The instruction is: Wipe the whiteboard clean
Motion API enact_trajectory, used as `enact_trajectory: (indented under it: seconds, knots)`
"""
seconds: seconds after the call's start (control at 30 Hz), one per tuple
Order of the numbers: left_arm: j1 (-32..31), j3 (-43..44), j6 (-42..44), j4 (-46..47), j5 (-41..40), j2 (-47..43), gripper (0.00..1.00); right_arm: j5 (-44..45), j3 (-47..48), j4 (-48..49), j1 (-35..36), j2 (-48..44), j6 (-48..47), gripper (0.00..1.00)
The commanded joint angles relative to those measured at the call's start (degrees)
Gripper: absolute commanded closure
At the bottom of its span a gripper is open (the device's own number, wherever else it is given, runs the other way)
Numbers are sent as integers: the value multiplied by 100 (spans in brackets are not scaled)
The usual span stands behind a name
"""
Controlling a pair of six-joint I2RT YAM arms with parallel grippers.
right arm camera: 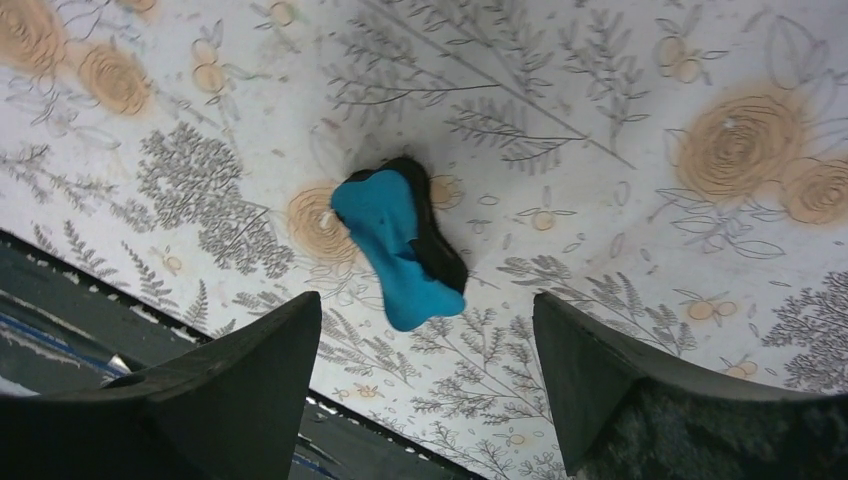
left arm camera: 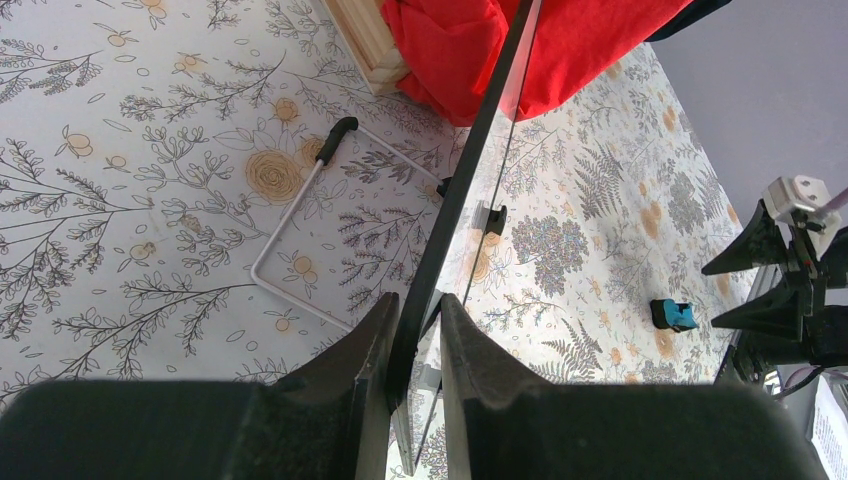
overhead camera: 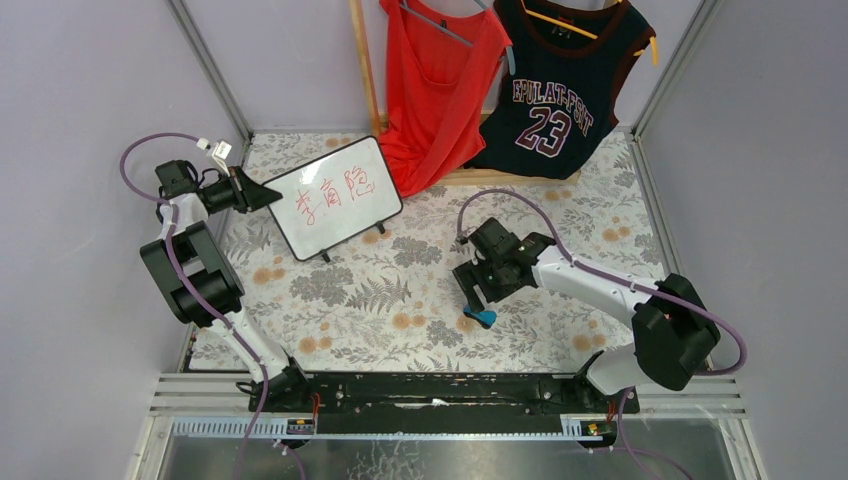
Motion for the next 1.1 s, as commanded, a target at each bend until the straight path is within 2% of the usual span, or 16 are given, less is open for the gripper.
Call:
enact_trajectory:
  seconds: [0.0,0.27,0.57,1.07]
  knots:
    - [0,-84,139,-113,-298,-70,100,-206,75,-99,408,-32,-112,16]
    - [-5,-115,138,-113,-301,-84,100,57,-92,66,889,313,150,19]
    - [-8,-139,121,-113,-280,-74,100,409,-120,115,906,472,151,25]
    - [-1,-188,132,-113,-266,-72,100,501,8,296,906,746,2,35]
